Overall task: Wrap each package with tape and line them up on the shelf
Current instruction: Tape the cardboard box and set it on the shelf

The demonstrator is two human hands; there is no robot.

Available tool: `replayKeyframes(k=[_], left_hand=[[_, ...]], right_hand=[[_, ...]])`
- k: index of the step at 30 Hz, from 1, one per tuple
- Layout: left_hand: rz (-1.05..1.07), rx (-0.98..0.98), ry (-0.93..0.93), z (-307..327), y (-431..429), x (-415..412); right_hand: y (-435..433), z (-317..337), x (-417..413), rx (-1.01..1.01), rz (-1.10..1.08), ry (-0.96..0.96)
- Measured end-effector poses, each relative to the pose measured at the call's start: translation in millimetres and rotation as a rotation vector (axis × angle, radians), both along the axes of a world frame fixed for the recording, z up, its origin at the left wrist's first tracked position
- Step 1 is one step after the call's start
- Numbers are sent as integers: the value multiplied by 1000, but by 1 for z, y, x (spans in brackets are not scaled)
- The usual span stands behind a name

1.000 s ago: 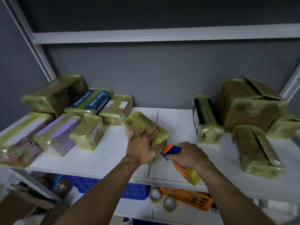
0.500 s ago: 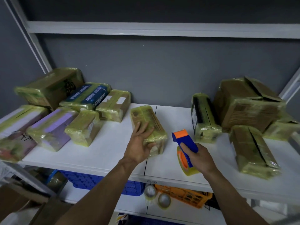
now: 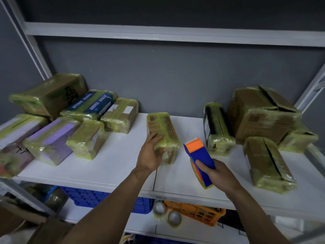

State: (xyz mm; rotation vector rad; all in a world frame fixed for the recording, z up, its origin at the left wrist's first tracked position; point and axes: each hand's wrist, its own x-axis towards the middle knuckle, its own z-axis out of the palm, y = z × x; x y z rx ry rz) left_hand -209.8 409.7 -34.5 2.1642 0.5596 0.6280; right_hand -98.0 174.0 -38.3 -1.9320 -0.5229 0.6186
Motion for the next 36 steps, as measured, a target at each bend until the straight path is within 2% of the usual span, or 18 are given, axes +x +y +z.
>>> replayKeyframes(k=[3,5,6,8,9,11,18,23,28,36], left_hand=[[20,178,187,9,2,-8],[70,158,69,14,-9,-15],[88,44,-35,17,-15,-19],[91,-326,-122,31,-27,-22],[92,-521,-93,39,-30,-23],[58,-682,16,48,-31,-26],[-73,-736,-43,49,-37,-34],[-51,-727,-62,47,-37,-33],[-42,-709,16,45,-36,-31],[-40,-777,-13,38,-34,-33]], right_hand=[[-4,11,-2,38,66,-25],[-6,15,-5,49,117,-67],[-7,17,-7,57,133,-87],[-7,21,-11,75,157,-105],[-7,23,-13,81,174,-104],[-7,25,-16,89,219,-89],[-4,27,-20,108,313,-77],[-6,22,-16,144,319,-77],[-10,18,-8,133,353,-89],[-1,17,-7,112,338,-211]])
